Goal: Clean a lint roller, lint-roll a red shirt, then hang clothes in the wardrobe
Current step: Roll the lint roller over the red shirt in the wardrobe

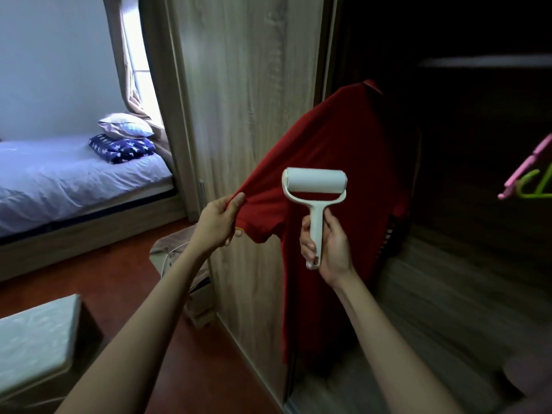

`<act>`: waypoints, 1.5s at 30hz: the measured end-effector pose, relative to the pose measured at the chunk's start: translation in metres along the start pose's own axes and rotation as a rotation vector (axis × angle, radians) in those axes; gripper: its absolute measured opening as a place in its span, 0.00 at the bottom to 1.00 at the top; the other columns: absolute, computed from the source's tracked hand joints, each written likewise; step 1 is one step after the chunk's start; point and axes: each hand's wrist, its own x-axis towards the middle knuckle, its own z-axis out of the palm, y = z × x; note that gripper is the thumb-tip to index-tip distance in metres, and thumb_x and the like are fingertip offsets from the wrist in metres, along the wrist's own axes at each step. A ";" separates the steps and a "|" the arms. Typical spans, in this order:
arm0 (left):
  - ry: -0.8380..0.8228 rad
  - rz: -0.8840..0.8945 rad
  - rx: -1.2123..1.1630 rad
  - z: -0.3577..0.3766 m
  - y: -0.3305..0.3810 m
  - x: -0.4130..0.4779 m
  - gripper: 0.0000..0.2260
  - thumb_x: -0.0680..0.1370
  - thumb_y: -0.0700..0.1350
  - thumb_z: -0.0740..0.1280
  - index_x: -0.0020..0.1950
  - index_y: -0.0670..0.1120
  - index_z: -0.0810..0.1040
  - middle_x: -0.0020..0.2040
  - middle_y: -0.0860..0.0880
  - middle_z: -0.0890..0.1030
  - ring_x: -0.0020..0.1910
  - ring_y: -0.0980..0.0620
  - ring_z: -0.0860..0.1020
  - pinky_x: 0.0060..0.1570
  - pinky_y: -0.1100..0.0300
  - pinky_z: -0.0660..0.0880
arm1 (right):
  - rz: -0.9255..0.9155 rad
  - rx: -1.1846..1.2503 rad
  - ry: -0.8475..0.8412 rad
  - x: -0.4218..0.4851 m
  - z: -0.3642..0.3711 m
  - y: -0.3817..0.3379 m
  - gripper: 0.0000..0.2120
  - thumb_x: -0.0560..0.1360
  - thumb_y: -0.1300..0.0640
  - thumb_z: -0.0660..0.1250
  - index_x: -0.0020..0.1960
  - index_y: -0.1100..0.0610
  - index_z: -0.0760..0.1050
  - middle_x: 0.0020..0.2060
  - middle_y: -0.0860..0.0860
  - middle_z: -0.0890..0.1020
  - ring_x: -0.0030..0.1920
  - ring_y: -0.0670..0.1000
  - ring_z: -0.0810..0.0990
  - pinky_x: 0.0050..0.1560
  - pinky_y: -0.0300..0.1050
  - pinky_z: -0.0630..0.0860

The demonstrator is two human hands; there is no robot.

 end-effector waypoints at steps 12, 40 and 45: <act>-0.167 -0.141 -0.380 -0.010 -0.003 0.004 0.20 0.82 0.52 0.60 0.31 0.49 0.73 0.19 0.49 0.64 0.13 0.56 0.57 0.15 0.71 0.53 | 0.125 0.216 -0.181 0.040 0.000 -0.006 0.23 0.79 0.38 0.49 0.42 0.55 0.71 0.19 0.48 0.63 0.15 0.43 0.61 0.16 0.33 0.48; -0.273 -0.213 -0.604 -0.018 -0.008 0.018 0.19 0.83 0.49 0.56 0.34 0.43 0.66 0.19 0.52 0.63 0.13 0.59 0.57 0.15 0.68 0.51 | 0.120 0.080 -0.262 0.078 0.004 0.019 0.22 0.71 0.35 0.63 0.34 0.55 0.71 0.19 0.47 0.65 0.16 0.43 0.62 0.17 0.35 0.50; -0.278 -0.217 -0.596 -0.022 -0.014 0.023 0.19 0.83 0.50 0.57 0.34 0.45 0.70 0.20 0.52 0.64 0.14 0.59 0.59 0.16 0.68 0.53 | 0.202 0.159 -0.183 0.049 -0.011 0.062 0.24 0.63 0.35 0.73 0.33 0.55 0.72 0.17 0.47 0.65 0.15 0.42 0.62 0.14 0.32 0.56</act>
